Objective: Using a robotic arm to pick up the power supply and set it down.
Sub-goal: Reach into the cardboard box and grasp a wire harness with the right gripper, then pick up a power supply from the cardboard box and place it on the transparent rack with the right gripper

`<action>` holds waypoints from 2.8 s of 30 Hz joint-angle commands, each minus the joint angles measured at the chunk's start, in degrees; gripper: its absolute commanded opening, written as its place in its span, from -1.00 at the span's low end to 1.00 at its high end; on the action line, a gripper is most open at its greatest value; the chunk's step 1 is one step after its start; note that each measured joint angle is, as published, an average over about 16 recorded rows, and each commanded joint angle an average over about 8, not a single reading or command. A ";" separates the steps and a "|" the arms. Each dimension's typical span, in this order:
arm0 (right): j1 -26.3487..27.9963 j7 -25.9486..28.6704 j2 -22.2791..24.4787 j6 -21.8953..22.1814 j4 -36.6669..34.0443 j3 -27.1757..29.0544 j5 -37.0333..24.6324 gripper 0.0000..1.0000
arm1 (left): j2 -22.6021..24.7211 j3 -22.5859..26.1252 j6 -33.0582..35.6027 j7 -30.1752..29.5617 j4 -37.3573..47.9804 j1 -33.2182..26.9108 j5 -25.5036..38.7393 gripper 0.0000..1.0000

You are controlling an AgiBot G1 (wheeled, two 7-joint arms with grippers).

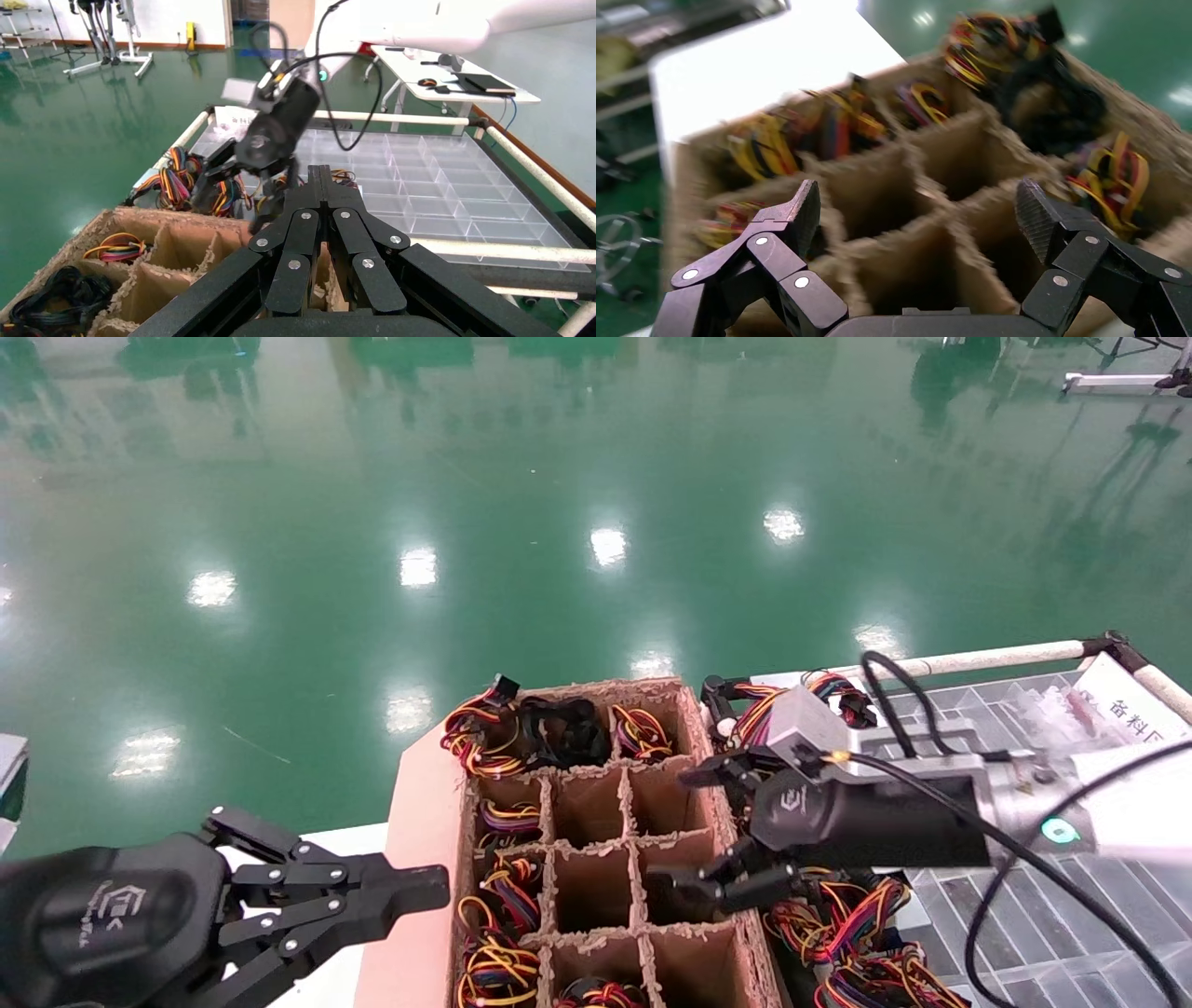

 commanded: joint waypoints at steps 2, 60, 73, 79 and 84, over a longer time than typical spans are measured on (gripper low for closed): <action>2.86 -2.67 -2.67 2.66 -5.21 -0.97 -2.33 1.00 | 0.00 0.00 0.00 0.00 0.00 0.00 0.00 -1.00; 5.27 -13.34 -18.87 29.69 -23.28 -0.87 -4.22 -1.00 | 0.00 0.01 0.00 0.00 0.00 0.00 0.00 1.00; 7.47 -12.74 -17.43 26.75 -23.09 0.11 -2.77 -1.00 | 0.00 0.01 0.00 0.00 0.00 0.00 -0.01 1.00; 9.63 -12.81 -15.88 23.50 -22.70 0.81 -1.75 -1.00 | 0.00 0.01 0.00 0.00 0.00 0.00 -0.01 1.00; 11.76 -12.88 -14.14 19.84 -22.22 1.71 -0.44 -1.00 | 0.00 0.01 0.00 0.00 0.00 0.00 -0.01 1.00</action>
